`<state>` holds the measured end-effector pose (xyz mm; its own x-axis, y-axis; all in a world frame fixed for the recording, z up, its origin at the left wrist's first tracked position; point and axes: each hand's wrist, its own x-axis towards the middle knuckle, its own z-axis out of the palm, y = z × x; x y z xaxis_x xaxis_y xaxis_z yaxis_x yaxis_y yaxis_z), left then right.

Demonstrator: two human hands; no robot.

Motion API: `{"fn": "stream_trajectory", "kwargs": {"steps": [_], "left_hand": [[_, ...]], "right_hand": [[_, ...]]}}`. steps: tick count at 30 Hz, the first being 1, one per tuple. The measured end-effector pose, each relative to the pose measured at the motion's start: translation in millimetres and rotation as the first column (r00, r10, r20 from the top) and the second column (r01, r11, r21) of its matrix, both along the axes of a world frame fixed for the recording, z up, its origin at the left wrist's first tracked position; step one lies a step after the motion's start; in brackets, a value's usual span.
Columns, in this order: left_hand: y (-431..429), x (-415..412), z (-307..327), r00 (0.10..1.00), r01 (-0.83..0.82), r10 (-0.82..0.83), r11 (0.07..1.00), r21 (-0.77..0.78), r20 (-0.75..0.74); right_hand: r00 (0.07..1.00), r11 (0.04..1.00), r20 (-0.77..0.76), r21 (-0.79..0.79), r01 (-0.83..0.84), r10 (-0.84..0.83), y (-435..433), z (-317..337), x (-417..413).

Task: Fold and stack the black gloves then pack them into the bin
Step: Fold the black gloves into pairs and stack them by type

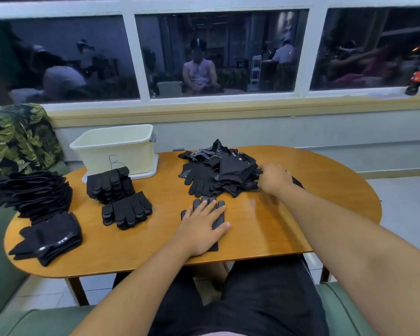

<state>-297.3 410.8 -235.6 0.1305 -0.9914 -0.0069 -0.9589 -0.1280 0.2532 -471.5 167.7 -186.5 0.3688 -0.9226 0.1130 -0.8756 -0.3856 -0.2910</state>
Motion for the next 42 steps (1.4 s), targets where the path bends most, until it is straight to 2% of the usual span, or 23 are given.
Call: {"fn": "stream_trajectory", "kwargs": {"steps": [5,8,11,14,17,19,23,28,34,36,40,42], "left_hand": [[-1,1,-4,0.999,-0.008,0.007,0.999,-0.039,-0.036],[-2,2,-6,0.999,-0.018,0.015,0.998,-0.057,-0.048],[-2,2,-7,0.999,-0.017,0.014,0.997,-0.078,-0.046],[0,2,-5,0.999,-0.024,0.019,0.995,-0.092,-0.051],[0,1,-3,0.997,-0.025,0.017,0.993,-0.111,-0.073],[1,1,-4,0.996,-0.028,0.017,0.992,-0.123,-0.092],[3,0,-2,0.993,-0.042,0.024,0.987,-0.155,-0.117],[14,-5,8,0.962,-0.131,0.051,0.948,-0.289,-0.267],[16,4,0,0.871,-0.264,0.073,0.904,-0.337,-0.486],[16,4,1,0.856,-0.323,0.111,0.877,-0.355,-0.506],[14,9,-3,0.831,-0.428,0.21,0.832,-0.351,-0.515],[15,13,-5,0.796,-0.485,0.243,0.804,-0.344,-0.555]], "right_hand": [[0.995,0.987,0.063,0.148,0.069,-0.079,-46,-13,9],[0.996,0.986,0.03,0.146,0.079,-0.084,-60,-19,7],[0.975,0.974,0.195,0.219,0.064,-0.107,-67,-16,2],[0.893,0.964,0.427,0.265,0.026,-0.141,-65,7,-5],[0.801,0.974,0.582,0.228,0.004,-0.139,-64,39,-15],[0.765,0.976,0.634,0.215,-0.037,-0.111,-61,61,-20],[0.584,0.93,0.799,0.311,-0.197,-0.143,-35,99,-27],[0.48,0.837,0.869,0.348,-0.422,-0.119,-3,118,-24],[0.557,0.684,0.83,0.431,-0.589,-0.043,43,96,0],[0.641,0.711,0.767,0.468,-0.525,-0.032,51,77,7],[0.879,0.807,0.475,0.499,-0.315,0.049,59,32,5],[0.927,0.857,0.363,0.443,-0.262,0.096,62,18,-1]]}}
